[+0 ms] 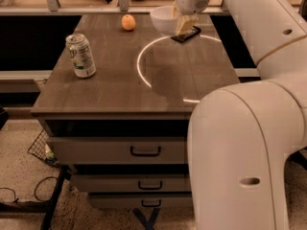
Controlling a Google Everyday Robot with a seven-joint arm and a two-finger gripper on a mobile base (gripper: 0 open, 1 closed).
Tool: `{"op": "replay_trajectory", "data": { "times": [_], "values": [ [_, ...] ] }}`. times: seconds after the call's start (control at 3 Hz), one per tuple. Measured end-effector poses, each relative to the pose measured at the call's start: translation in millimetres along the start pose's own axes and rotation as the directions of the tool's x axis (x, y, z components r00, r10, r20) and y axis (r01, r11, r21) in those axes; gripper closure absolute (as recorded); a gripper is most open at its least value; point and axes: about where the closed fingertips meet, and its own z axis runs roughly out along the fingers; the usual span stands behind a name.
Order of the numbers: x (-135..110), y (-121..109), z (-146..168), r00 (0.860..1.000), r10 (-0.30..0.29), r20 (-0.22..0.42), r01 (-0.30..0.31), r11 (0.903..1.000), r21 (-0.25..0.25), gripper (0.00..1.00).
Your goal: Move white bowl near orange
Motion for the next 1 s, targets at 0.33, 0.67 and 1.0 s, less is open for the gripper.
{"op": "replay_trajectory", "data": {
  "times": [0.33,0.67,1.0],
  "values": [
    [5,-45,-13,0.996,0.066,0.054,-0.075,0.9787,0.191,1.00],
    [4,-44,-12,0.996,0.066,0.054,-0.075,0.9793,0.188,1.00],
    [-1,-59,7,0.998,0.050,0.028,-0.055,0.9795,0.194,1.00]
  ]
}}
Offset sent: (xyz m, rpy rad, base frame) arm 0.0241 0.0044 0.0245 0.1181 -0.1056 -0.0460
